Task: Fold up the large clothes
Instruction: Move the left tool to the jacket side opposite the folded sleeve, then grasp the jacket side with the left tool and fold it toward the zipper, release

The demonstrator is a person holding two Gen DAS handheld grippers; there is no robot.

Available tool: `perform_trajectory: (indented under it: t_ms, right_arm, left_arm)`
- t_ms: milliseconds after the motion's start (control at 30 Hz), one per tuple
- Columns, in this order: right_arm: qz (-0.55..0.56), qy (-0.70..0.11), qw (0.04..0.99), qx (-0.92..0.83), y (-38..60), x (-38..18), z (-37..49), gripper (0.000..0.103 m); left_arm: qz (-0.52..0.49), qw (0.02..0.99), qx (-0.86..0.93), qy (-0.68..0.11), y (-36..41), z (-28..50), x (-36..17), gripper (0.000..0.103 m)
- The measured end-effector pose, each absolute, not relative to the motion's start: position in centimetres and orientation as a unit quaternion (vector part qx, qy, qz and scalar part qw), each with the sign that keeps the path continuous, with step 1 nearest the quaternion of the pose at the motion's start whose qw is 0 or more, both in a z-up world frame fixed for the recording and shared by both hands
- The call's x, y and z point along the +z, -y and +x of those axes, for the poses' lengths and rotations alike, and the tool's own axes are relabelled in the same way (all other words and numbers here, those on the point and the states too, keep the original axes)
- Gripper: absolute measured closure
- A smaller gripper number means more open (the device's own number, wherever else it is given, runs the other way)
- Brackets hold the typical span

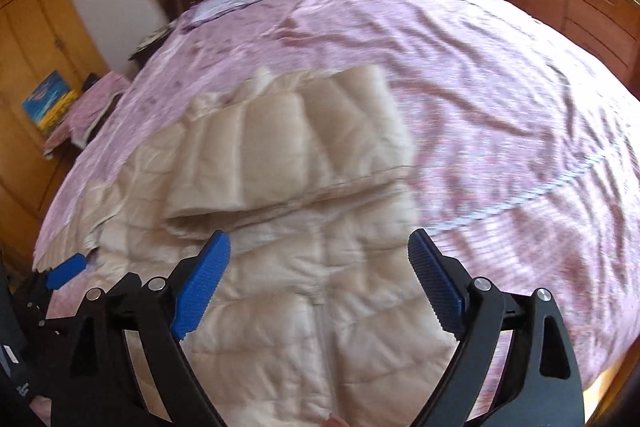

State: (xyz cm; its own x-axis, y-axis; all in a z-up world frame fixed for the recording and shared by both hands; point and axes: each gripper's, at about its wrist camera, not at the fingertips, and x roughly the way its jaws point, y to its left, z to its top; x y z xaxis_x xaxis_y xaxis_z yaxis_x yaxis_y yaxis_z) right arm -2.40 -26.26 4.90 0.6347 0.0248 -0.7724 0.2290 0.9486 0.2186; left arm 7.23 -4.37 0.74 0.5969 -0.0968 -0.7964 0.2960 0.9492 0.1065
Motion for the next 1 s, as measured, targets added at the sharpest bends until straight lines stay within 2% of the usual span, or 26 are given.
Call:
perform_trajectory:
  t_ms: [367,733,833,900,933,967,1000]
  right_arm:
    - [0.18,-0.427,0.881,-0.096,30.7,3.3,-3.3,0.015]
    - [0.193,-0.43,0.876,-0.099,32.2,2.3,-3.9,0.015]
    - [0.193,-0.43,0.876,-0.099,32.2,2.2,-3.9,0.015]
    - [0.195,-0.43,0.876,-0.097,32.2,2.1,-3.9,0.015]
    - [0.195,-0.43,0.876,-0.097,32.1,2.1,-4.1,0.015]
    - [0.195,-0.431,0.876,-0.096,32.0,2.0,-4.0,0.015]
    - [0.194,-0.431,0.876,-0.095,31.9,1.9,-3.9,0.015]
  left_arm:
    - [0.17,0.879,-0.188,-0.404,12.7,8.9,0.3,0.003]
    - [0.182,0.885,-0.204,-0.377,17.0,11.0,-0.7,0.005]
    - [0.193,0.884,-0.201,-0.377,17.4,11.2,-1.2,0.022]
    - [0.187,0.881,-0.208,-0.381,17.3,11.5,-1.4,0.052]
    - [0.177,0.879,-0.219,-0.384,17.1,11.6,-1.3,0.06]
    - [0.167,0.877,-0.227,-0.388,16.9,11.7,-1.2,0.078]
    - [0.155,0.875,-0.236,-0.393,16.6,11.8,-1.0,0.089]
